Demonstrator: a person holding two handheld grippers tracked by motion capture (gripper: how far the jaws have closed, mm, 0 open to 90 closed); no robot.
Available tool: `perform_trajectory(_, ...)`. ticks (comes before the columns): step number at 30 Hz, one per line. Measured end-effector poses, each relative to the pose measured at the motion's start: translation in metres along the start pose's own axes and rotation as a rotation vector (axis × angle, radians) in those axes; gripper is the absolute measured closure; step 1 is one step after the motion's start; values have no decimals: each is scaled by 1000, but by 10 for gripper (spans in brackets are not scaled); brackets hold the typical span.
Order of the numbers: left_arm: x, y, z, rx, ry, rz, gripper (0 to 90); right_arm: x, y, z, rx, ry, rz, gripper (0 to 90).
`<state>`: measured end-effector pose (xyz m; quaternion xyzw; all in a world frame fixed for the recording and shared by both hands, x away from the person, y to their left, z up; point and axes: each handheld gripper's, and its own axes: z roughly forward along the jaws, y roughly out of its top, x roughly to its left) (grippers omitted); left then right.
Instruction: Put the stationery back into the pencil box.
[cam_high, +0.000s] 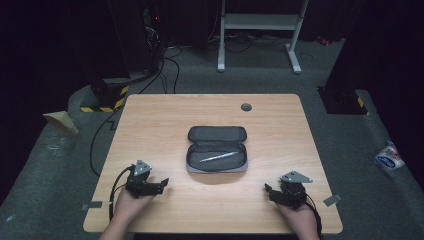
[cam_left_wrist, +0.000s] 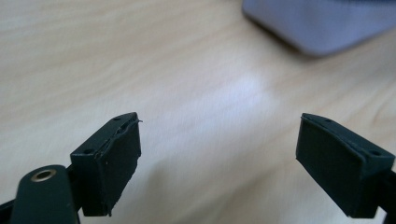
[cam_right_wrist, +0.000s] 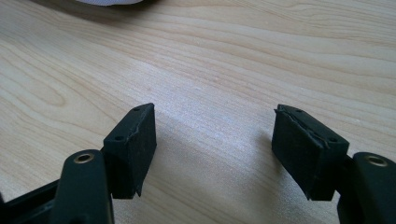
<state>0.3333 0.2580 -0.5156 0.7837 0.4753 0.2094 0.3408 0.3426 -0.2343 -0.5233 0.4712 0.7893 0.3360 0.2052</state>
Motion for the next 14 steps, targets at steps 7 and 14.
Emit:
perform_trajectory(7,-2,-23,-4,-5,70,-58,158,0,0,0,-1,-4,-2,307)
perform_trajectory(14,-2,-23,-4,-5,61,-52,146,1,-1,-1,-2,-9,13,320)
